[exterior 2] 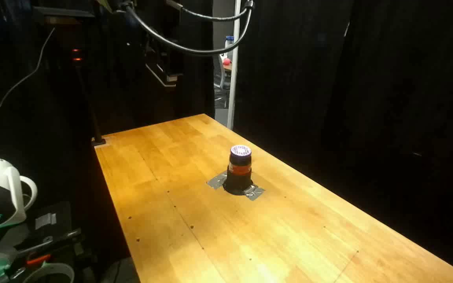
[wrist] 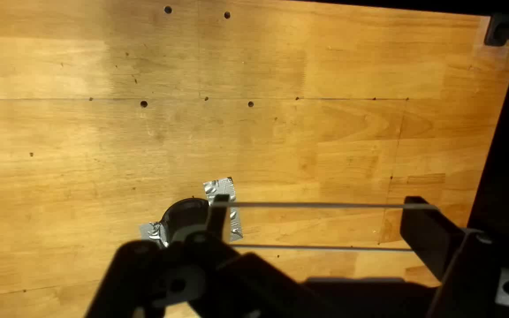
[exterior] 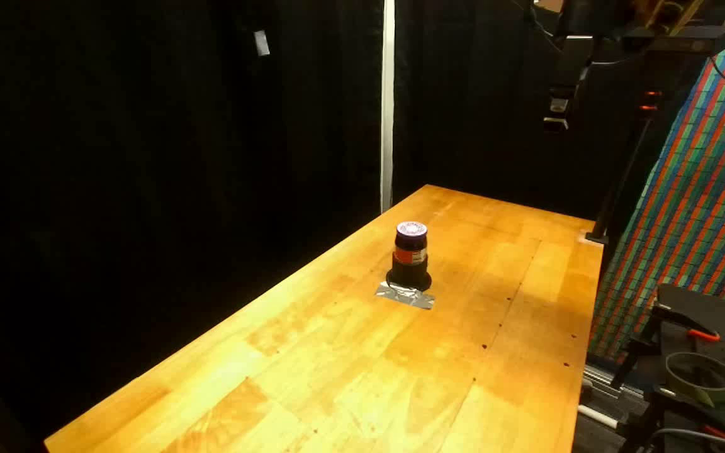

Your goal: Put the rubber band on the cup

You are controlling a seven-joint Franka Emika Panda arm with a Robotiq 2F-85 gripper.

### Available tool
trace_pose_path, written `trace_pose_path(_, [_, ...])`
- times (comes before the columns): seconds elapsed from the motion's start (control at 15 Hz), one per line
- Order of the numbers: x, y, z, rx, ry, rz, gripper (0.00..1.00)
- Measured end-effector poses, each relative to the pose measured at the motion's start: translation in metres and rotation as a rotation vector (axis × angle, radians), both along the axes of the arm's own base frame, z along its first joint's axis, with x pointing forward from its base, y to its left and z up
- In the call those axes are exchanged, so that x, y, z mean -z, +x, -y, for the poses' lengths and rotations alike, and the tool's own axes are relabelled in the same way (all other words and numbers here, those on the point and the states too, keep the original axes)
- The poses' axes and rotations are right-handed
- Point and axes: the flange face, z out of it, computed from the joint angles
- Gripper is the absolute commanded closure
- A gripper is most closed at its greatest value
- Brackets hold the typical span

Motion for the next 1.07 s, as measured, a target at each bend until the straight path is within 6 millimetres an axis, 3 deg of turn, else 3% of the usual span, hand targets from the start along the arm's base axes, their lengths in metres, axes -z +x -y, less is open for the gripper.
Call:
trace_pose_path(0.87, [-0.007, 0.001, -0.003, -0.010, 0.000, -0.003, 0.00])
trace_pose_path(1.07, [-0.015, 0.016, -0.015, -0.009, -0.025, -0.118, 0.00])
